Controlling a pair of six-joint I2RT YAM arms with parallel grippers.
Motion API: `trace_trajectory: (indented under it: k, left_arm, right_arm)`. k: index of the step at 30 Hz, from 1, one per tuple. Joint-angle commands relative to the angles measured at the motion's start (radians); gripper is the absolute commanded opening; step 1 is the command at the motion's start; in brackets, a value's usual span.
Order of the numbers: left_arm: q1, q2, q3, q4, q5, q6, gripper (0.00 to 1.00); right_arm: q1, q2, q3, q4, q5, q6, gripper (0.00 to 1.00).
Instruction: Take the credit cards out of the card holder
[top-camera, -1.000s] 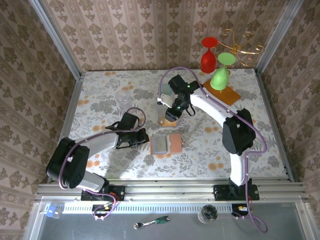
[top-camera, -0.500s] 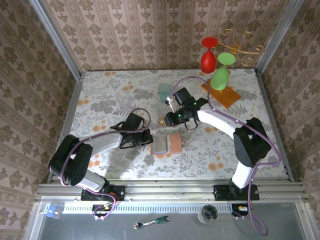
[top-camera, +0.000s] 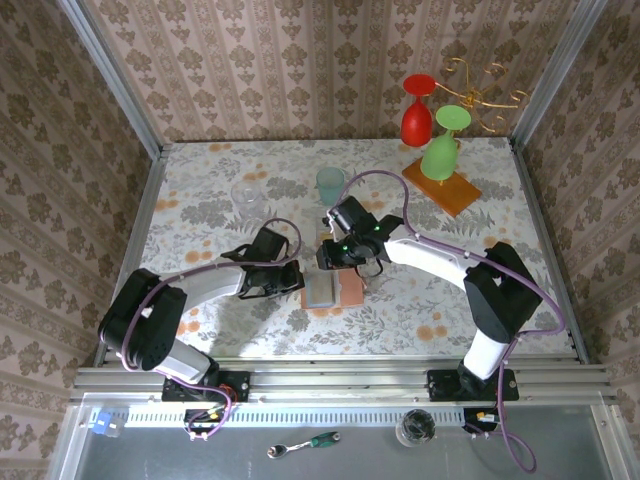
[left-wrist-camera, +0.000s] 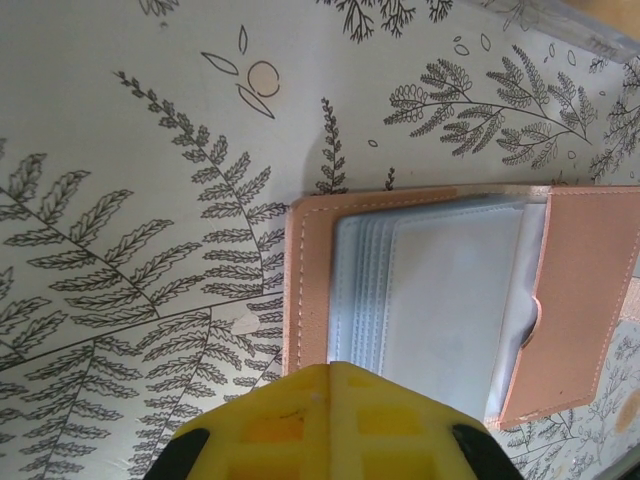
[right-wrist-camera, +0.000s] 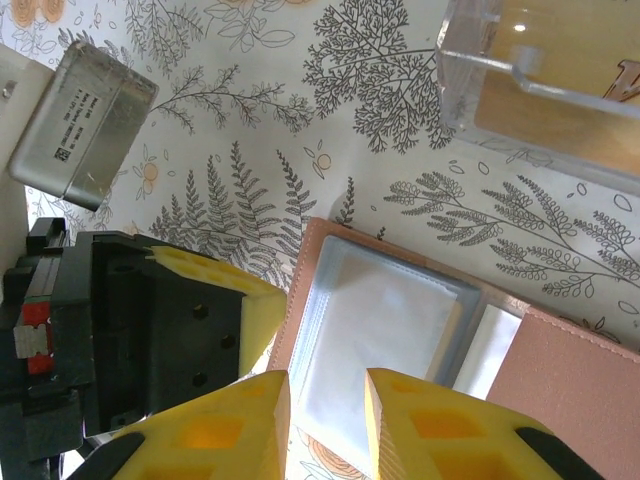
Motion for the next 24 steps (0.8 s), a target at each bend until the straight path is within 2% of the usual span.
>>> trace_trajectory:
  k: [1, 10, 18, 24]
  left_arm:
    - [-0.003, 0.026, -0.023, 0.018, 0.002, -0.001, 0.0]
    - [0.002, 0.047, -0.044, 0.041, 0.006, -0.007, 0.0]
    - [0.008, 0.051, -0.045, 0.04, 0.005, -0.003, 0.0]
    - [0.008, 0.047, -0.048, 0.04, 0.003, -0.005, 0.0]
  right_arm:
    - [0.002, -0.01, -0.013, -0.024, 0.033, 0.051, 0.28]
    - [0.006, 0.05, 0.014, -0.065, -0.034, 0.081, 0.29]
    - [0.015, 0.07, -0.022, -0.005, -0.135, 0.142, 0.41]
    - [0.026, 0.091, -0.036, -0.002, -0.137, 0.188, 0.43]
